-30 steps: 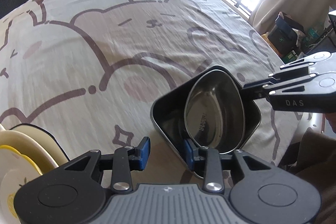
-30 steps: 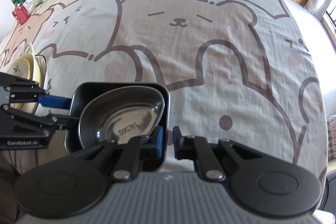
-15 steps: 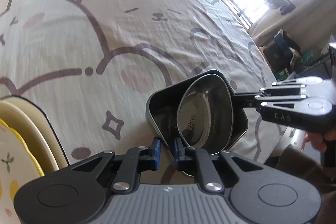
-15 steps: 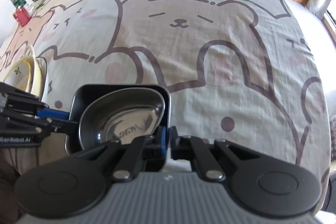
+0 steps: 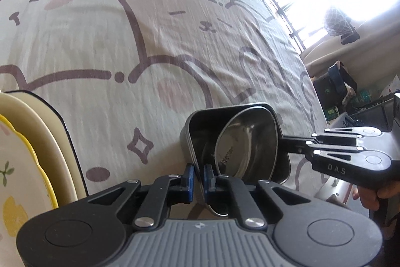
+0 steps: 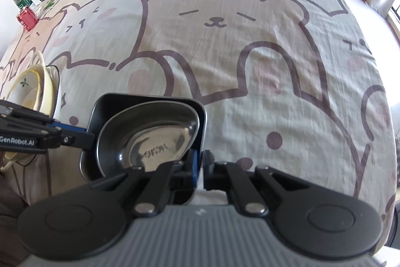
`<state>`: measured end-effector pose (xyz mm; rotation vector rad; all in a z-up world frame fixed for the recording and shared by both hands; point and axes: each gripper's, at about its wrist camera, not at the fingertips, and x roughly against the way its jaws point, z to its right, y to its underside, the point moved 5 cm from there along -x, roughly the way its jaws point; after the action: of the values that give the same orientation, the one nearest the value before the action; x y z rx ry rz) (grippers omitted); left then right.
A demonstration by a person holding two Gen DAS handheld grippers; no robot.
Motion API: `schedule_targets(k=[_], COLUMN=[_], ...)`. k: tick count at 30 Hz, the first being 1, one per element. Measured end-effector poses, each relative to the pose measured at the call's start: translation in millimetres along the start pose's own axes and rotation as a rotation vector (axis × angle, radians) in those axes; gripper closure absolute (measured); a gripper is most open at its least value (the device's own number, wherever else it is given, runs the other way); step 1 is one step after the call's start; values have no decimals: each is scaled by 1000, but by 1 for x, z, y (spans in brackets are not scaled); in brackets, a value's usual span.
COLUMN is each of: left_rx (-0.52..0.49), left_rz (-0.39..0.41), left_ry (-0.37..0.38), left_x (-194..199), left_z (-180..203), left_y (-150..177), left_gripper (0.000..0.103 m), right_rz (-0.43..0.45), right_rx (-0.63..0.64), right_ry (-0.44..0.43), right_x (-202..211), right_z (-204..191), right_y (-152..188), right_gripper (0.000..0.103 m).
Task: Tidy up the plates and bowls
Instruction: 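Lift the rectangular tray holding the oval bowl with both grippers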
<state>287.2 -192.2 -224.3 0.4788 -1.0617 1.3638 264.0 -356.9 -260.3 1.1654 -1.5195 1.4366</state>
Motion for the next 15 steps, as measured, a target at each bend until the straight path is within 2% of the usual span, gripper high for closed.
schedule_targets(k=[6,11,15], left_rx=[23,19,18], left_rz=[19,23,66], left_ry=[5,-11,-10], left_x=[0,2,19], left_z=[-5,-8,-11], left_y=[-4,-9,-14], left_gripper=[96,98,98], right_rz=[2,32,67], right_rx=[-70,-73,-98], right_ry=[-28,8,-24], right_x=[-6,-2,8], right_z=[4,-1,-6], right_y=[-2,-4,-6], right_gripper=[97,98,98])
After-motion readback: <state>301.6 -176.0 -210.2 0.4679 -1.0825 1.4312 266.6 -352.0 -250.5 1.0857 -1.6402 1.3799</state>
